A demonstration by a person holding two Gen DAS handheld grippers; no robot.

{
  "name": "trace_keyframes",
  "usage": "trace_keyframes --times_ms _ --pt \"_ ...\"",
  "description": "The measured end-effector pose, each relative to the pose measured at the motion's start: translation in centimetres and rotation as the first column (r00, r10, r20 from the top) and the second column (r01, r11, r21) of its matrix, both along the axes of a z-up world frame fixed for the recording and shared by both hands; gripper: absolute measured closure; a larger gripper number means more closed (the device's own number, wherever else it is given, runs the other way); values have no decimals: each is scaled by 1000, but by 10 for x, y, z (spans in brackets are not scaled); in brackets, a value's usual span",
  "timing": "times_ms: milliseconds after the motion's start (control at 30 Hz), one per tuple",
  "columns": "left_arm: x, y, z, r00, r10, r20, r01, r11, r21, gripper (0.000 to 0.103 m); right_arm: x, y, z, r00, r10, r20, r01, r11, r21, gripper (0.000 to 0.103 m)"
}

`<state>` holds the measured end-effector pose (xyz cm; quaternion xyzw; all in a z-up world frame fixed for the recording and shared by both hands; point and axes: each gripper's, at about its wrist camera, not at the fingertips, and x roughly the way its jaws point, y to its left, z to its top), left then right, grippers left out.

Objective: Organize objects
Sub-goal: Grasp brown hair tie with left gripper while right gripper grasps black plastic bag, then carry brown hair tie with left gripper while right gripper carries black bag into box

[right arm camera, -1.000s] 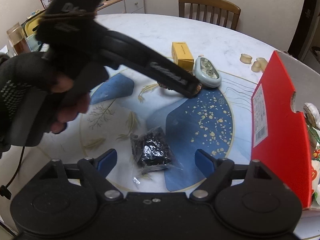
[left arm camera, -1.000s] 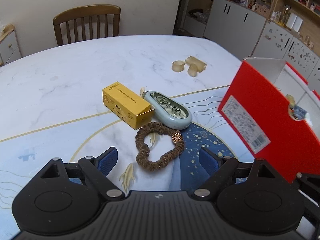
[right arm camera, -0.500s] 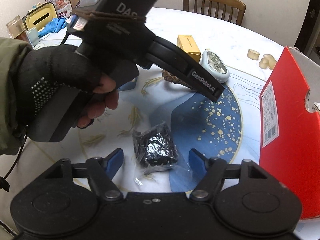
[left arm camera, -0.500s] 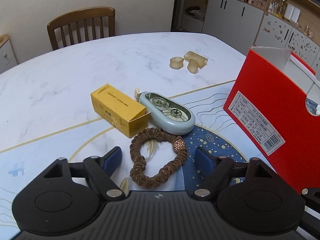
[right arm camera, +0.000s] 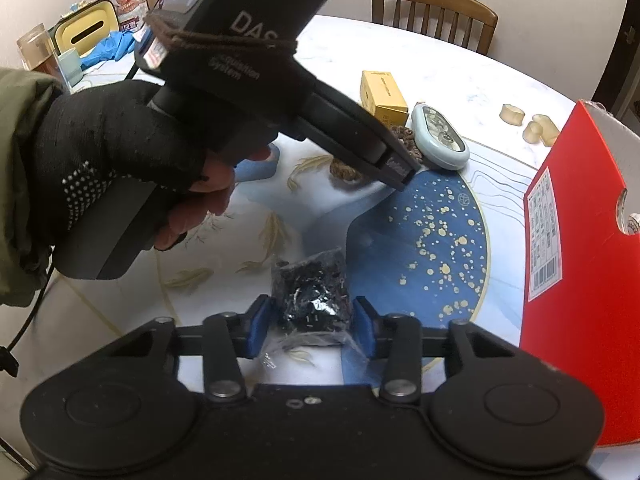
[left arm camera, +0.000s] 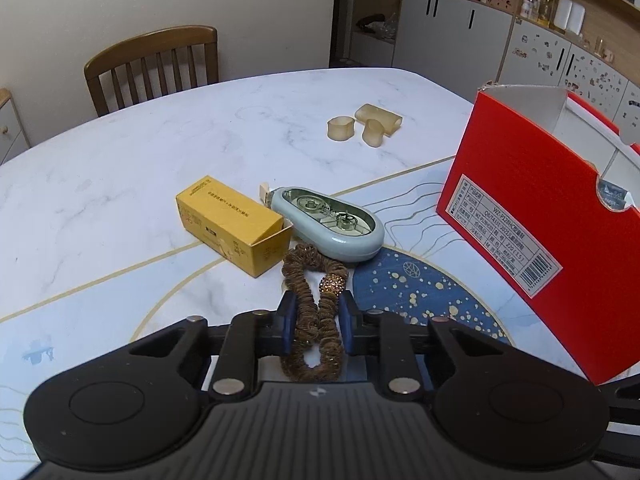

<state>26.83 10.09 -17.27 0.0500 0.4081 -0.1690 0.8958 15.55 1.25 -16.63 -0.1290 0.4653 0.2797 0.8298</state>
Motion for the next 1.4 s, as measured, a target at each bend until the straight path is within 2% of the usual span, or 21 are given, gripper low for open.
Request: trace_keyframes --times_ms 367,767,1033,1400 --pt "-19 23 13 999 36 -35 -37 998 -45 84 -4 -22 20 996 -87 -20 88 995 55 69" --pt "-59 41 58 998 61 -30 -64 990 -125 84 -15 -52 69 988 -151 27 146 979 144 68" --pt "-87 28 89 998 56 -13 -57 986 -155 84 -23 -77 102 979 -195 60 181 966 185 68" --pt "-110 -11 119 999 45 5 -43 984 -175 84 -27 -126 128 964 -243 104 214 948 236 68"
